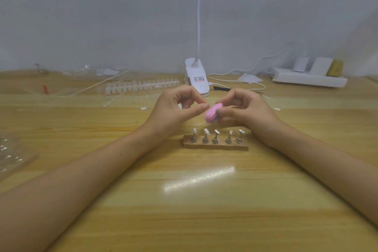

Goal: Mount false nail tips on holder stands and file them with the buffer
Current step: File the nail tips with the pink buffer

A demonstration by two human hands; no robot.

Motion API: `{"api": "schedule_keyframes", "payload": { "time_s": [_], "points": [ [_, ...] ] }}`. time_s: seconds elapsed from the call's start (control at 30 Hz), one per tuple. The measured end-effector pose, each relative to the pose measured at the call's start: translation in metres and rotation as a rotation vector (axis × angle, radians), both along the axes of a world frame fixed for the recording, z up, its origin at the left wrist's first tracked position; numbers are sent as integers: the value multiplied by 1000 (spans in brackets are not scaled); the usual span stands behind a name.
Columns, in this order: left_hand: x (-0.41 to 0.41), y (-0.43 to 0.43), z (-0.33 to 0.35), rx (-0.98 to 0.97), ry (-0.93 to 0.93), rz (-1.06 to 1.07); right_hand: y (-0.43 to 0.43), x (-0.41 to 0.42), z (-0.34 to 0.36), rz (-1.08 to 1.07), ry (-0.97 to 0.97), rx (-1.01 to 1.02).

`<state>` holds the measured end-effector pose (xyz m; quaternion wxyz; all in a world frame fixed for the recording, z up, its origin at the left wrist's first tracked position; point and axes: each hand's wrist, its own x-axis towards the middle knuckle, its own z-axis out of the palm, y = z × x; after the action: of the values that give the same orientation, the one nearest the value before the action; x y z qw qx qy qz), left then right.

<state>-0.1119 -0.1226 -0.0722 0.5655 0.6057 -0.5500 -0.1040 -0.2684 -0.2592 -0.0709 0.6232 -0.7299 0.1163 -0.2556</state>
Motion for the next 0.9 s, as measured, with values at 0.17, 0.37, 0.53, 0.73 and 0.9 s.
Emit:
{"api": "schedule_keyframes", "payload": {
  "time_s": [0.17, 0.37, 0.53, 0.73, 0.9],
  "points": [
    [0, 0, 0, 8, 14, 10, 2, 1, 1, -100, -73, -4],
    [-2, 0, 1, 20, -5, 0, 4, 0, 1, -80, -68, -66],
    [-1, 0, 1, 22, -17, -7, 2, -1, -1, -21, -10, -76],
    [0, 0, 1, 38, -27, 8, 0, -1, 1, -123, -137, -42],
    [-2, 1, 2, 37, -63, -2, 2, 0, -1, -58, -56, -133]
  ]
}}
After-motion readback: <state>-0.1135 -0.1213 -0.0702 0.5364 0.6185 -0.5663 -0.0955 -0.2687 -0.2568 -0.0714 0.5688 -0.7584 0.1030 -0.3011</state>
